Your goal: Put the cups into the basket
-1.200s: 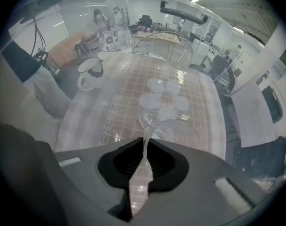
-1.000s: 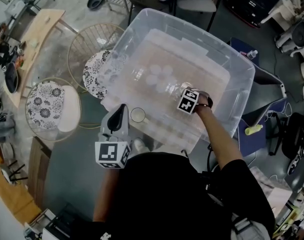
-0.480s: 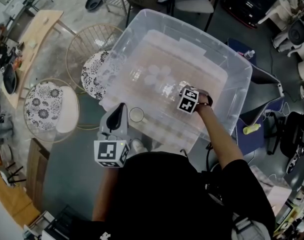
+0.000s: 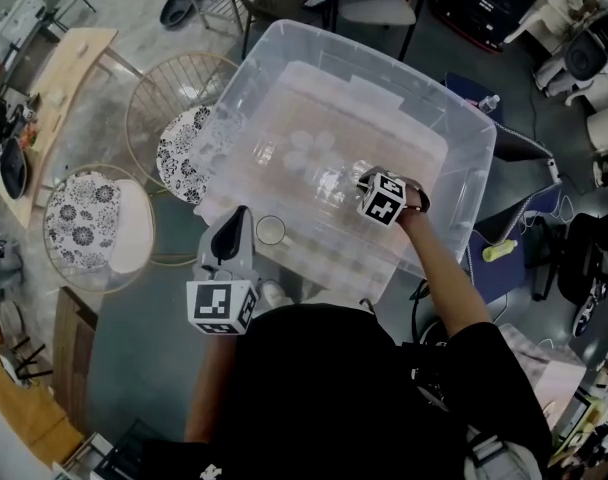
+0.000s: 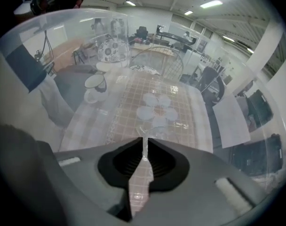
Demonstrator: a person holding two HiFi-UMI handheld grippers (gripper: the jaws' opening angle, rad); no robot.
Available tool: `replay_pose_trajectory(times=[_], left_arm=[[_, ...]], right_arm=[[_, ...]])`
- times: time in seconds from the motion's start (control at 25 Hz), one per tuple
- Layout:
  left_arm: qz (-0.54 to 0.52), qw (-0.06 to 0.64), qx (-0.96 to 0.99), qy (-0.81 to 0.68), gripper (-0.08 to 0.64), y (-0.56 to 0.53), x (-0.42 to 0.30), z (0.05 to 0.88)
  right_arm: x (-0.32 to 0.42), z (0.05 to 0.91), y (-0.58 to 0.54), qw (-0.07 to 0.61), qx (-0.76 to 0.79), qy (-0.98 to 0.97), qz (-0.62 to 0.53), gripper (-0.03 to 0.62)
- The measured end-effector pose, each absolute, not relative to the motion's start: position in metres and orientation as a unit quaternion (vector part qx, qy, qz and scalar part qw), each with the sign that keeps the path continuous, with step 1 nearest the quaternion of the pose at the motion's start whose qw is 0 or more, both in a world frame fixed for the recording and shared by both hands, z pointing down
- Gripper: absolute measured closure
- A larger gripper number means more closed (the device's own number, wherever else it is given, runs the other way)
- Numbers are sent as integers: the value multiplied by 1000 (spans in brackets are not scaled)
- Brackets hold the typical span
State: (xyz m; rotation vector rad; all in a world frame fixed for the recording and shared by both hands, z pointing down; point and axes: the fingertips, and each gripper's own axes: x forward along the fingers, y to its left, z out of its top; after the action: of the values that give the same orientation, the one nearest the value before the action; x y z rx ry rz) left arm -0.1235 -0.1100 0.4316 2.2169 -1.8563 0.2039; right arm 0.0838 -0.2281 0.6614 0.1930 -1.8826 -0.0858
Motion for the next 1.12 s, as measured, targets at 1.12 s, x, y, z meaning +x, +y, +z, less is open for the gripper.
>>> replay_pose_trajectory(times=[1.12], left_arm=[[17,87,779,-620,557,-85,-128,390]], right_arm=[[-20,352,-161,113,272,-955,-38,589]])
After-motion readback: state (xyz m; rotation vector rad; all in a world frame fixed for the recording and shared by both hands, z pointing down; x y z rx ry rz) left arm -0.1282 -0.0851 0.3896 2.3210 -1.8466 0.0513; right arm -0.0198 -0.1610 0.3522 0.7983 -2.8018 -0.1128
